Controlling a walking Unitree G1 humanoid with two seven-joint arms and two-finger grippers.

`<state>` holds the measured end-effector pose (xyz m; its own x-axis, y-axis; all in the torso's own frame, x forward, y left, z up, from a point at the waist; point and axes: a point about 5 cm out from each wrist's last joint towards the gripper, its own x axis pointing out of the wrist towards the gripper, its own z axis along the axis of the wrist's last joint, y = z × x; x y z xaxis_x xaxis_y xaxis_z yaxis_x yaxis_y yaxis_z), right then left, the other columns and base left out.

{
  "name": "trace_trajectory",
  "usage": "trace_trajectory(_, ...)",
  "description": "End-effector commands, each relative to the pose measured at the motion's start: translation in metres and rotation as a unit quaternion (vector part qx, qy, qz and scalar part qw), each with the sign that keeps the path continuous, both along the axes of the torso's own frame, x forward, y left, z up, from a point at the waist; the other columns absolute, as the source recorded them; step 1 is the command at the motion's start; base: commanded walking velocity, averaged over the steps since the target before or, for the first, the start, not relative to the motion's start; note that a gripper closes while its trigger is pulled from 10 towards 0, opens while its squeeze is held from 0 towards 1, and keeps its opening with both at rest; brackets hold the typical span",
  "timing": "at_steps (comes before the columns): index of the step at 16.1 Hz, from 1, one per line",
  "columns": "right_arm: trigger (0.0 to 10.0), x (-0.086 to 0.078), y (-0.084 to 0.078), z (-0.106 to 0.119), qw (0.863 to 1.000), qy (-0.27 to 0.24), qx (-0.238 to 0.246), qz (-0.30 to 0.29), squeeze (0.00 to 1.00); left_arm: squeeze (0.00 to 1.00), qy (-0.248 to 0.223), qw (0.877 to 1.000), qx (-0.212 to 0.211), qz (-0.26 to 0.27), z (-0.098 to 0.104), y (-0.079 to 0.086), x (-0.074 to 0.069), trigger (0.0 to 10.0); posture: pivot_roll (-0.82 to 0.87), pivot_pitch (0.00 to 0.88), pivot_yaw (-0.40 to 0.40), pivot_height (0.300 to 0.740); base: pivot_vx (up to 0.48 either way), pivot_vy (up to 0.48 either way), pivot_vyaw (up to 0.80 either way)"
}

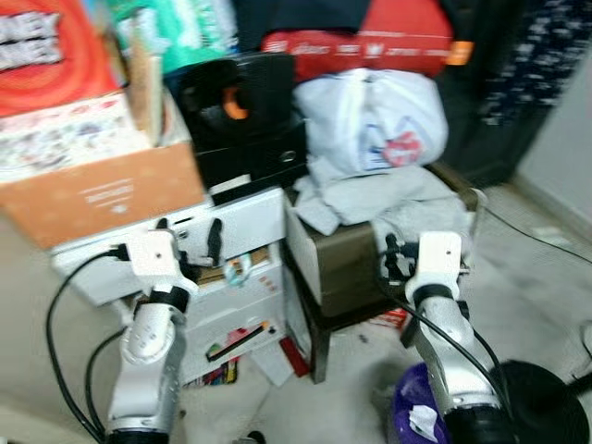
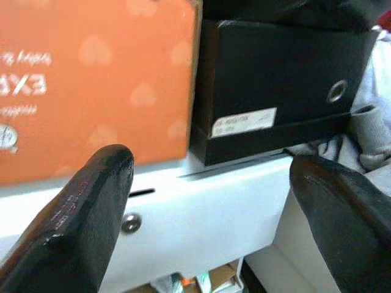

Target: Clean up the room

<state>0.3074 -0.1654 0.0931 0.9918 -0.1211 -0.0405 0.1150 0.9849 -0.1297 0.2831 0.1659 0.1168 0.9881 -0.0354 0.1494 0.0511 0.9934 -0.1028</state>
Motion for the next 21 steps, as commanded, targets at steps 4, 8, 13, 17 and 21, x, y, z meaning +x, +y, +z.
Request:
trace_trajectory(4,10.0,0.006,0.012,0.004,0.999,-0.006,-0.005,0.032,0.0,0.0,-0.013,1.0,-0.006,0.017,0.009,0.005,0.0,10.0,0.04,0.049,0.005,0.74,0.0,0.0,0.0)
trace_trajectory(8,10.0,0.003,0.007,0.004,1.0,-0.007,-0.006,0.02,0.0,0.0,0.002,1.0,0.001,-0.003,0.004,0.0,0.001,10.0,0.02,0.057,0.023,0.74,0.0,0.0,0.0)
trace_trajectory(13,10.0,0.001,0.001,0.002,1.0,-0.005,-0.009,0.009,0.0,0.0,0.005,1.0,-0.004,-0.012,0.001,-0.006,0.002,10.0,0.0,0.06,0.016,0.74,0.0,-0.097,0.36)
trace_trajectory(17,10.0,0.001,0.001,0.005,1.0,-0.009,-0.013,0.011,0.0,0.0,0.003,1.0,-0.006,-0.014,0.004,-0.007,0.003,10.0,0.0,0.076,0.02,0.74,0.0,-0.247,0.0)
trace_trajectory(21,10.0,-0.003,0.006,0.002,1.0,-0.004,-0.009,0.007,0.0,0.0,0.018,1.0,-0.002,-0.016,-0.004,-0.003,-0.006,10.0,0.0,0.106,0.021,0.74,0.0,-0.278,0.0)
